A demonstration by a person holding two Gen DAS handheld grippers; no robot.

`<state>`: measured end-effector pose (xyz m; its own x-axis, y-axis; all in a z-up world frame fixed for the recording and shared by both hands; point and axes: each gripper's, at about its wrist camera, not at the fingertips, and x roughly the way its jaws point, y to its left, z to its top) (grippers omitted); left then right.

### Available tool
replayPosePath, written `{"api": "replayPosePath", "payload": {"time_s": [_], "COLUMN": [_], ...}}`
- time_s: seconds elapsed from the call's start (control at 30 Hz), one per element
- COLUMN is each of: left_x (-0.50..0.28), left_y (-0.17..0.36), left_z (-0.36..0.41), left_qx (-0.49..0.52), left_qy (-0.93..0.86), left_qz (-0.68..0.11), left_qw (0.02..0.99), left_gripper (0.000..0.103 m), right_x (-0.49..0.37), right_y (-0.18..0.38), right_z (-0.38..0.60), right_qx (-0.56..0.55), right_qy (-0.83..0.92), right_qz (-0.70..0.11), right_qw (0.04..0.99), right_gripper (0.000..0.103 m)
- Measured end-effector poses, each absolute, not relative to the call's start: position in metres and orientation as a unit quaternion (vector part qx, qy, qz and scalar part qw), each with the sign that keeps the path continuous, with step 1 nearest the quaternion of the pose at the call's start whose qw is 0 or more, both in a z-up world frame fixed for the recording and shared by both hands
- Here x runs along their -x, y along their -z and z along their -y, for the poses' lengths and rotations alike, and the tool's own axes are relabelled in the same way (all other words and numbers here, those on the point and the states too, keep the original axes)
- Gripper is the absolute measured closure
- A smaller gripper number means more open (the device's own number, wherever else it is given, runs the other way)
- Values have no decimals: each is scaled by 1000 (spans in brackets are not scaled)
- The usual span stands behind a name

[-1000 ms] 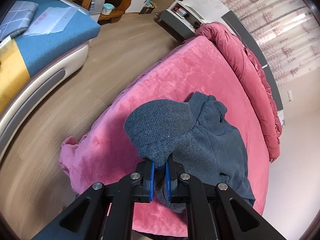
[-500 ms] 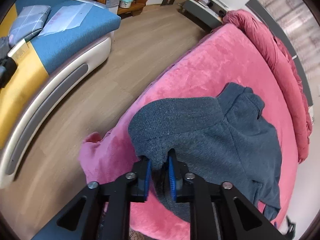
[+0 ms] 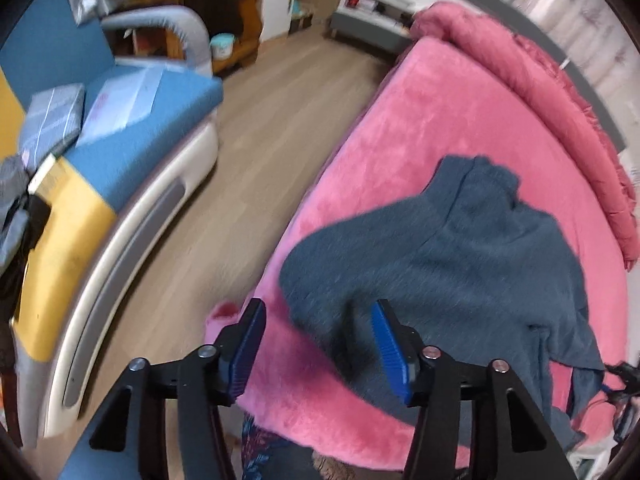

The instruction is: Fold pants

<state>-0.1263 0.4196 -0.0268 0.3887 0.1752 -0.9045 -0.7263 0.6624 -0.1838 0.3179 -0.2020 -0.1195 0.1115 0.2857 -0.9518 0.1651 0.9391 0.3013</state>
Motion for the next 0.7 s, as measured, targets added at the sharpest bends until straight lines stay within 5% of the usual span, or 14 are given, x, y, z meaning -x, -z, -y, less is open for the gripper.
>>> {"api": "replayPosePath", "payload": {"time_s": [0.17,0.3,0.57,0.7], "left_x": [104,74,12,-12], "left_y": [10,9,1,-4], "left_z": [-406,-386,-347,-339], "left_qx": [255,240,209,205], "left_qy": [-265,-219,-158,-144], "left_qz": [-452,-454,-453,-451], "left_qw": [812,830,852,857], "left_gripper": [43,43,43,43], "right_x": [-293,-245,-178,-195], "right_y": [142,123,116,100], "right_z": [164,145,177,220], "right_qx": [-108,-35,-71,-141], "right_qy": [-117,-165,-182,-132], "right_qz": [-719,-700,-706,-663], "right_qw": [677,694,681,723], "right_gripper": [39,71,71,60]}}
